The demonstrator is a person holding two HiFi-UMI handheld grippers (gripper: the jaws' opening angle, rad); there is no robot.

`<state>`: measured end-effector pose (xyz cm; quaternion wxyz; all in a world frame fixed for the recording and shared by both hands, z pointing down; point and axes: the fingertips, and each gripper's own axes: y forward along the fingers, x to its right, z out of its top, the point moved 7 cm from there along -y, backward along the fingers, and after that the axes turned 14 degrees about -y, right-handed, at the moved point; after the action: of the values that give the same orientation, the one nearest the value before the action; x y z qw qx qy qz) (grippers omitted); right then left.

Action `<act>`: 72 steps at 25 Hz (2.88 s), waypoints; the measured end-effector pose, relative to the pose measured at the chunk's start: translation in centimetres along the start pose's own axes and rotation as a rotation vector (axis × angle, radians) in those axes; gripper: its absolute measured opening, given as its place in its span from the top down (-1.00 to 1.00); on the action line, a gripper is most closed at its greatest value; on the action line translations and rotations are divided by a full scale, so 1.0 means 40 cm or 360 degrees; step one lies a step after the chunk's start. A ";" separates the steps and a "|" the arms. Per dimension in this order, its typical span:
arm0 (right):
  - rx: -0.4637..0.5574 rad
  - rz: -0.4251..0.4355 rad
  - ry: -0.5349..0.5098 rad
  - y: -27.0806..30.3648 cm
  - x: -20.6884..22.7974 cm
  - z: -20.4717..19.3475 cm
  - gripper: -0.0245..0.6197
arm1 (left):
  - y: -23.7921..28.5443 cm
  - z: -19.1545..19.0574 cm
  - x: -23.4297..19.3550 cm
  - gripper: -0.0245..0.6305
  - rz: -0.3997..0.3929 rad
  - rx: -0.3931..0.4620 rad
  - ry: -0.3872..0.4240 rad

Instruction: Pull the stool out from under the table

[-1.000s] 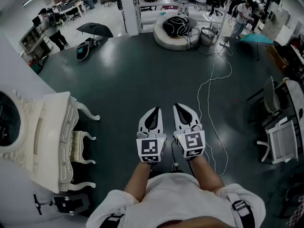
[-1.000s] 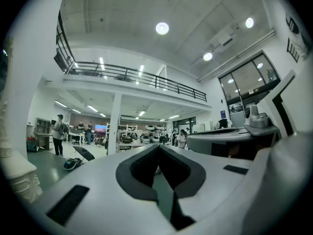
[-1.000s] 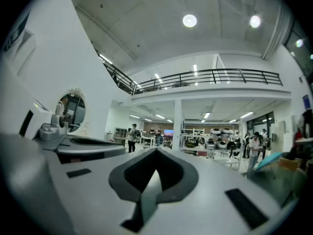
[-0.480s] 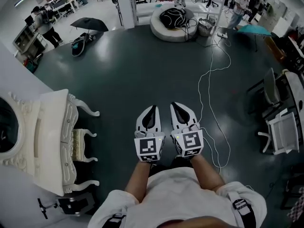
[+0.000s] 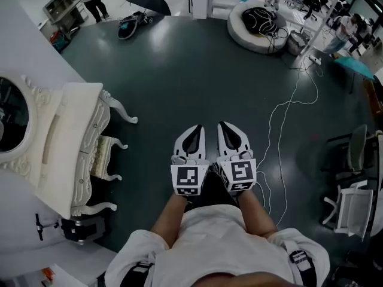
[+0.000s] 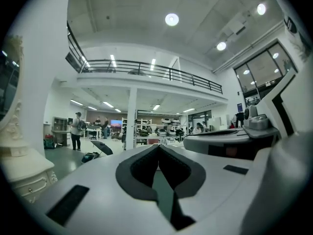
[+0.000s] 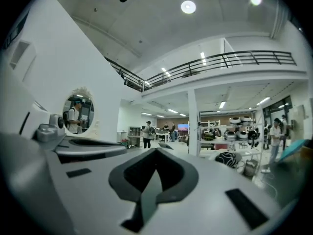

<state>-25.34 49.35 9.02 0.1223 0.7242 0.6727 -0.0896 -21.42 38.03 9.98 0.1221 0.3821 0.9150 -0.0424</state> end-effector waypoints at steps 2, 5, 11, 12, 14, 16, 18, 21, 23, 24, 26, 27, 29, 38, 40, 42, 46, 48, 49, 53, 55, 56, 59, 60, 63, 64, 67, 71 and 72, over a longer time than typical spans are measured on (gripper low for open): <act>0.0042 0.0059 0.0001 0.087 0.022 -0.004 0.88 | 0.061 0.011 -0.050 0.91 0.0079 0.0022 0.0010; 0.0108 0.0141 -0.0006 0.218 0.083 0.017 0.88 | 0.164 0.048 -0.105 0.91 0.0177 0.0065 0.0008; 0.0239 0.0364 -0.0008 0.404 0.201 0.039 0.88 | 0.320 0.098 -0.129 0.91 0.0370 0.0165 0.0018; 0.0253 0.0418 -0.0002 0.428 0.201 0.034 0.88 | 0.331 0.099 -0.138 0.91 0.0410 0.0167 0.0026; 0.0276 0.0542 0.0008 0.478 0.178 0.029 0.88 | 0.337 0.101 -0.173 0.91 0.0501 0.0159 0.0049; 0.0291 0.0669 0.0021 0.534 0.132 0.034 0.88 | 0.325 0.110 -0.224 0.91 0.0605 0.0153 0.0058; 0.0314 0.0805 0.0021 0.587 0.073 0.048 0.88 | 0.301 0.124 -0.277 0.91 0.0718 0.0170 0.0056; 0.0363 0.1020 -0.0006 0.636 -0.034 0.070 0.88 | 0.235 0.131 -0.347 0.91 0.0909 0.0217 0.0050; 0.0404 0.1153 -0.0011 0.652 -0.116 0.087 0.88 | 0.174 0.132 -0.396 0.91 0.1032 0.0260 0.0033; 0.0425 0.1213 -0.0013 0.659 -0.158 0.096 0.88 | 0.143 0.134 -0.422 0.91 0.1087 0.0282 0.0027; 0.0447 0.1314 -0.0021 0.673 -0.238 0.112 0.88 | 0.086 0.136 -0.473 0.91 0.1187 0.0318 0.0015; 0.0447 0.1360 -0.0030 0.680 -0.275 0.118 0.88 | 0.060 0.137 -0.497 0.91 0.1233 0.0330 0.0006; 0.0446 0.1442 -0.0051 0.689 -0.338 0.128 0.88 | 0.013 0.138 -0.538 0.91 0.1315 0.0348 -0.0017; 0.0311 0.1681 -0.0089 0.739 -0.571 0.092 0.88 | -0.131 0.063 -0.695 0.91 0.1554 0.0309 -0.0183; 0.0268 0.1718 -0.0120 0.756 -0.622 0.078 0.88 | -0.156 0.045 -0.742 0.91 0.1591 0.0307 -0.0235; 0.0237 0.1749 -0.0157 0.781 -0.670 0.073 0.88 | -0.173 0.033 -0.791 0.91 0.1619 0.0309 -0.0277; 0.0198 0.1804 -0.0235 0.842 -0.776 0.077 0.88 | -0.202 0.008 -0.901 0.91 0.1657 0.0310 -0.0356; 0.0183 0.1831 -0.0280 0.863 -0.831 0.081 0.88 | -0.224 0.001 -0.952 0.91 0.1671 0.0322 -0.0385; 0.0175 0.1850 -0.0305 0.872 -0.857 0.083 0.88 | -0.236 -0.002 -0.975 0.91 0.1680 0.0331 -0.0400; 0.0169 0.1962 -0.0446 0.905 -0.971 0.080 0.88 | -0.300 -0.015 -1.064 0.91 0.1744 0.0353 -0.0442; 0.0169 0.2037 -0.0544 0.920 -1.031 0.068 0.88 | -0.337 -0.035 -1.099 0.91 0.1827 0.0364 -0.0471; 0.0167 0.2087 -0.0580 0.927 -1.061 0.060 0.88 | -0.355 -0.050 -1.113 0.91 0.1882 0.0370 -0.0496; 0.0157 0.2242 -0.0628 0.937 -1.158 0.031 0.88 | -0.407 -0.108 -1.158 0.91 0.2028 0.0374 -0.0574; 0.0157 0.2288 -0.0641 0.936 -1.189 0.016 0.88 | -0.422 -0.132 -1.173 0.91 0.2066 0.0374 -0.0593; 0.0147 0.2434 -0.0692 0.924 -1.274 -0.046 0.88 | -0.470 -0.200 -1.204 0.91 0.2204 0.0379 -0.0639; 0.0133 0.2490 -0.0717 0.919 -1.300 -0.073 0.88 | -0.486 -0.220 -1.207 0.91 0.2262 0.0385 -0.0654; 0.0134 0.2688 -0.0876 0.910 -1.379 -0.143 0.88 | -0.522 -0.276 -1.209 0.91 0.2453 0.0415 -0.0729; 0.0410 0.2885 -0.1099 0.908 -1.451 -0.185 0.88 | -0.515 -0.360 -1.205 0.91 0.2611 0.0457 -0.0822; 0.0423 0.2922 -0.1102 0.911 -1.459 -0.197 0.88 | -0.509 -0.382 -1.203 0.91 0.2637 0.0463 -0.0841</act>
<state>6.08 -6.25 35.76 0.2518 0.9064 -0.2383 -0.2415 -6.16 -6.83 36.76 0.2715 0.9123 0.2711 -0.1433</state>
